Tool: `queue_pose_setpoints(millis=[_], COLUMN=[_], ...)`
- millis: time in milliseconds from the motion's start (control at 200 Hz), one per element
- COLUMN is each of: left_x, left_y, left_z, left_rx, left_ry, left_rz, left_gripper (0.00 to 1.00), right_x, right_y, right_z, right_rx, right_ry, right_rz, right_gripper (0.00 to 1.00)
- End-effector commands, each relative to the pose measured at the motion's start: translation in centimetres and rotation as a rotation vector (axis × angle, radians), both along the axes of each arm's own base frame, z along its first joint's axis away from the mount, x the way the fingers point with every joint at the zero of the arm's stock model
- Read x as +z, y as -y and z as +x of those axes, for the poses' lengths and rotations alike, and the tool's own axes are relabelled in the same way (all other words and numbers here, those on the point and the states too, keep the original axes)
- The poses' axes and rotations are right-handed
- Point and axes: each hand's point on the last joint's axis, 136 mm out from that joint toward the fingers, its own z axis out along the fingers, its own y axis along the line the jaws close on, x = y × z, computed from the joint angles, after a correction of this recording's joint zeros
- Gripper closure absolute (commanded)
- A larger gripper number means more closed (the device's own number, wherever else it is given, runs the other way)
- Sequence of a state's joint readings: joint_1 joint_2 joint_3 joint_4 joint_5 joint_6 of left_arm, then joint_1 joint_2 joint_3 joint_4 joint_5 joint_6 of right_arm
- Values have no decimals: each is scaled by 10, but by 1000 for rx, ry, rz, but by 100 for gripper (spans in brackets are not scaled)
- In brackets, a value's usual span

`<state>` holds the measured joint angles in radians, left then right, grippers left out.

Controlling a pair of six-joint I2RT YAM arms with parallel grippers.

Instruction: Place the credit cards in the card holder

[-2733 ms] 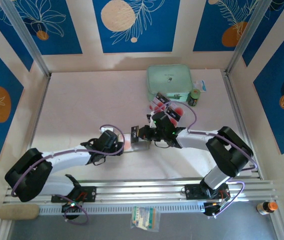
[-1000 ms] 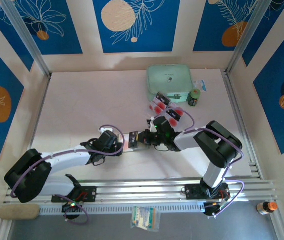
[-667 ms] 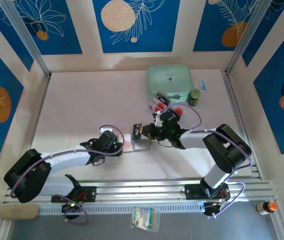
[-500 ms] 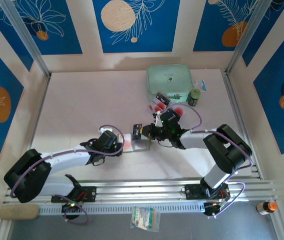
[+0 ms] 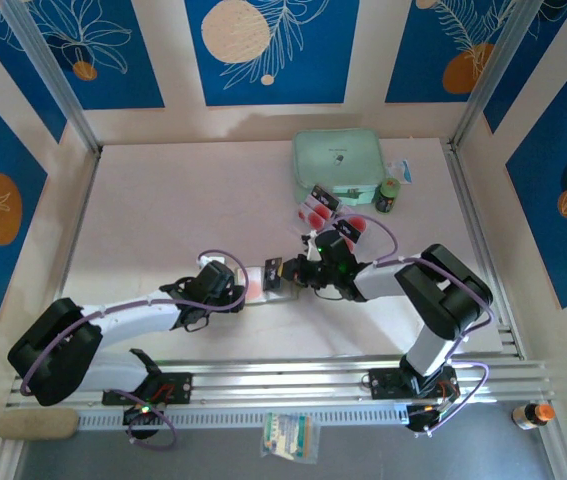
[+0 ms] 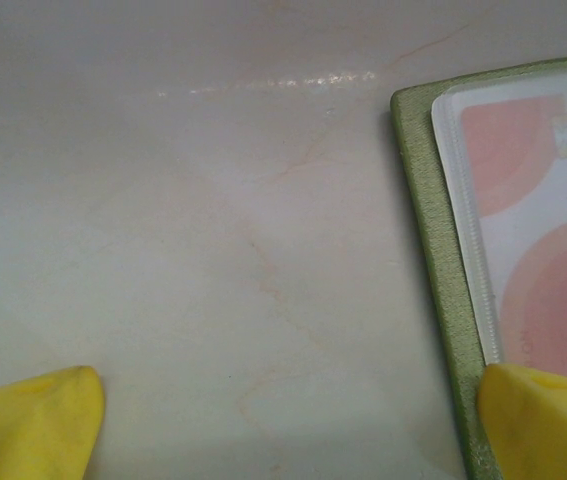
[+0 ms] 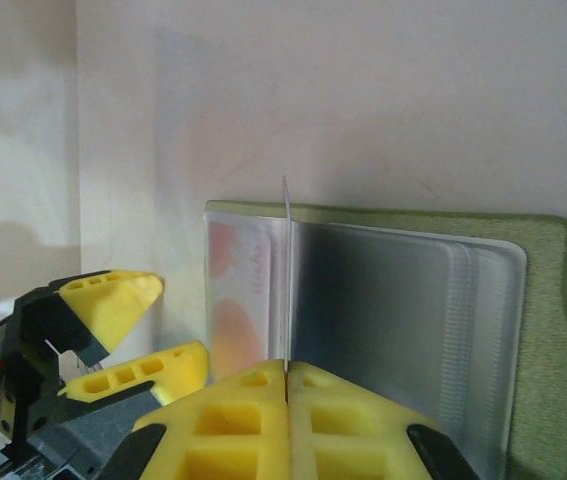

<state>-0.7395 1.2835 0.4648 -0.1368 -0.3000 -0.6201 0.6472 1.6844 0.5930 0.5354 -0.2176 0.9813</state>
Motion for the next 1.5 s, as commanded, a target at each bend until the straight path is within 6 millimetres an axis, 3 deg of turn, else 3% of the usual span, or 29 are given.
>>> queue_pose_setpoints(millis=[0, 465, 1495], left_x=[8, 8, 14], left_y=[-2, -2, -1], left_z=[6, 6, 8], left_rx=[23, 24, 24], left_ry=[21, 21, 35], left_rz=[-6, -6, -13], left_gripper=[4, 4, 4], right_x=[-2, -6, -40], right_y=[-6, -13, -3], right_z=[-6, -12, -31], right_rx=[26, 49, 54], right_ry=[-11, -34, -229], right_rz=[17, 40, -72], right_gripper=[100, 100, 100])
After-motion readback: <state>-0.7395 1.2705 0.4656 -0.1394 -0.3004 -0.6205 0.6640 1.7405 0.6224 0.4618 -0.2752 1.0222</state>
